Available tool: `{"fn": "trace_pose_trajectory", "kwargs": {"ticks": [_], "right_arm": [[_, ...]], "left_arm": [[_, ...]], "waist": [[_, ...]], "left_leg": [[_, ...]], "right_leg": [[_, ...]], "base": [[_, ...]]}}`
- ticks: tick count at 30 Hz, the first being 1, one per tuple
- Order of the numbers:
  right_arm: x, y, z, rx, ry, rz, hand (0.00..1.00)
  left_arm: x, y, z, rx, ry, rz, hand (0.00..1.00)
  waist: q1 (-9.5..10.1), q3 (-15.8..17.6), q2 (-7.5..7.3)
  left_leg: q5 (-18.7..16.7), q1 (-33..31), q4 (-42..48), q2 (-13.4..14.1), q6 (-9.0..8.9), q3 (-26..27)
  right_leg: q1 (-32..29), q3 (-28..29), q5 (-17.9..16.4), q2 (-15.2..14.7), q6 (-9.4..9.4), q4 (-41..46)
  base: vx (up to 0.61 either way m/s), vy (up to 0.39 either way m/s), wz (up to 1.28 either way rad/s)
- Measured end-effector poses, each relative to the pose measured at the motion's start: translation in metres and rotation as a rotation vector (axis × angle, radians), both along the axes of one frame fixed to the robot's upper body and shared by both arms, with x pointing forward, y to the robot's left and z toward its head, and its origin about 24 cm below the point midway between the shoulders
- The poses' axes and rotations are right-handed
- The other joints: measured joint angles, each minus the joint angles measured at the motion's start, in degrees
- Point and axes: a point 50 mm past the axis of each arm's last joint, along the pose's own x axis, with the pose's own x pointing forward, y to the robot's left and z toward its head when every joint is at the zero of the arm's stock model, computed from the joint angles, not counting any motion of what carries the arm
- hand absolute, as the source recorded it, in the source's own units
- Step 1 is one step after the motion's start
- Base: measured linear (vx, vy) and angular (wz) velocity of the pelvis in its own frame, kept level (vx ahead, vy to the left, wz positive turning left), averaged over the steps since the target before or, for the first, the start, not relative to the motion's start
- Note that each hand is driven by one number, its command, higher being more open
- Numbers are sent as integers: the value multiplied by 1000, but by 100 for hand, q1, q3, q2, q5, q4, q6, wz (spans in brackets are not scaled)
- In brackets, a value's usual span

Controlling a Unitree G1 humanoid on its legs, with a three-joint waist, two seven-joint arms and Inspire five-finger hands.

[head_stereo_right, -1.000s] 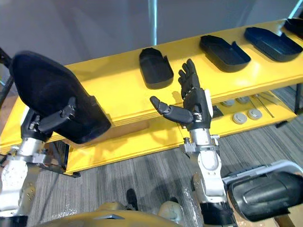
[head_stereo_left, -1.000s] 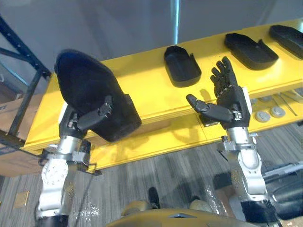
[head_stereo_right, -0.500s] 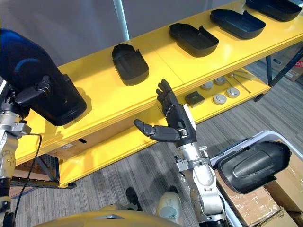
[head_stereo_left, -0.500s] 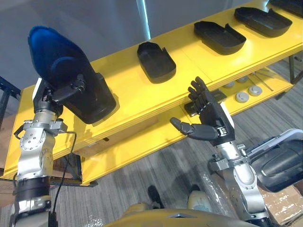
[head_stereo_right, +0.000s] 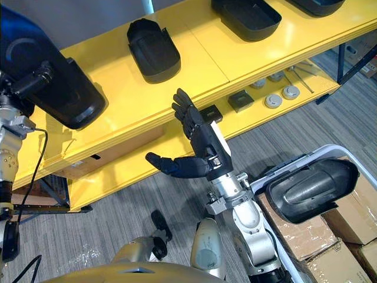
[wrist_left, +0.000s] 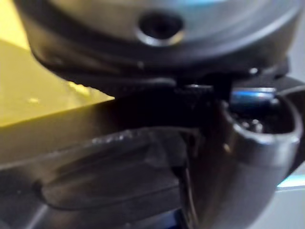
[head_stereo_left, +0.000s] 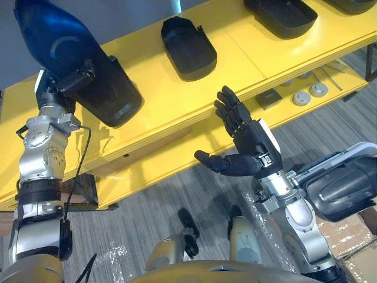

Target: Walk over and take three plastic housings, then place them on the shelf

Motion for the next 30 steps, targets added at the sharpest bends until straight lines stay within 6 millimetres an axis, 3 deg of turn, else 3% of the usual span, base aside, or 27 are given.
{"fn": "trace_pose_trajectory", "kwargs": {"ticks": [1, 2, 8, 16, 30], "right_arm": [[1, 0, 1, 2, -5, -2, 100], [2, 2, 3, 7, -14, -2, 100], [4, 7, 9, 25, -38, 3, 100], [3, 14, 13, 41, -50, 23, 100], [5, 18, 14, 53, -42, 14, 100]], "left_arm": [[1, -1, 3, 0, -10, -2, 0], [4, -3, 11, -1, -31, -6, 100], [12, -11, 30, 0, -65, -28, 100], [21, -12, 15, -59, 54, -40, 100], [20, -6, 6, -142, 129, -48, 100]], "waist": [[5, 35, -6], [15, 108, -12], [85, 230, -57], [106, 345, -142], [123, 454, -150]], "left_leg": [[-4, -7, 0, 1, 5, 5], [-12, -34, 7, 13, 16, 37], [-117, -225, 241, 101, 67, 162], [-407, -420, 686, 156, 64, 154], [-393, -280, 581, 130, 34, 115]], "right_leg": [[-3, -1, 5, -1, 0, -4], [-17, -10, 15, -3, 4, -18], [-80, -34, 57, -11, 16, -92], [-76, -77, 63, -79, 26, -107], [36, -162, 62, -105, 26, -110]], "base": [[51, -54, 4], [50, -43, 5], [76, -37, 2], [90, -7, 2], [44, -20, 1]]}}
